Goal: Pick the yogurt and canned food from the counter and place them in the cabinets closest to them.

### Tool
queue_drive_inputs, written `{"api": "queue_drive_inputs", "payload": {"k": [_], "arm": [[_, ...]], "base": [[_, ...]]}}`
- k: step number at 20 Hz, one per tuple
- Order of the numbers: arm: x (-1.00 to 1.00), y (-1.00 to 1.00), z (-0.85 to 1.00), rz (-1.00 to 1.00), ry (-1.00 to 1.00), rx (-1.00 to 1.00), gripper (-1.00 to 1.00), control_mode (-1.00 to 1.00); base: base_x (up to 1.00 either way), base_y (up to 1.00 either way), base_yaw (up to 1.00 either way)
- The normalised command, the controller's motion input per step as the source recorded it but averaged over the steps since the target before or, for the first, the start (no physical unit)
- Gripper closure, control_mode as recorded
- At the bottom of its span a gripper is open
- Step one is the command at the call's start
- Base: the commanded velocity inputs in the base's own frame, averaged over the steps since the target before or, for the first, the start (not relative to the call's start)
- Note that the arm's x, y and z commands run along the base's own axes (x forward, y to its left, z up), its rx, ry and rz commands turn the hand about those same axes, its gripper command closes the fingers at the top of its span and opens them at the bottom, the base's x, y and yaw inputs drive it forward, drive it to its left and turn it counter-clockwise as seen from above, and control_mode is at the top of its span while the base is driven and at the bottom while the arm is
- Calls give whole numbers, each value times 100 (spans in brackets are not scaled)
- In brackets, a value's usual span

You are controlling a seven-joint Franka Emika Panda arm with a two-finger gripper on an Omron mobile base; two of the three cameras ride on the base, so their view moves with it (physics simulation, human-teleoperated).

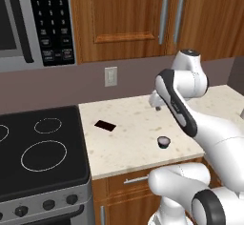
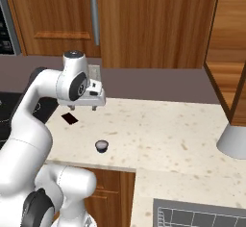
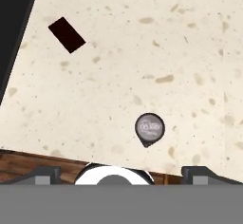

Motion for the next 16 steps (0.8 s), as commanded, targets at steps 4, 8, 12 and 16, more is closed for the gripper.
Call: {"api": "queue_drive_inputs", "payload": {"k": [4,8,12,16], "arm": [[-2,-17,-33,4,0,0,-100,-100],[0,-11,-29,4,0,0,-100,-100],[0,-9,-27,3,0,0,-100,-100],[0,-7,-29,2,1,0,-100,-100]], "base": [[0,0,0],[0,0,0],[0,0,0],[0,0,0]]}}
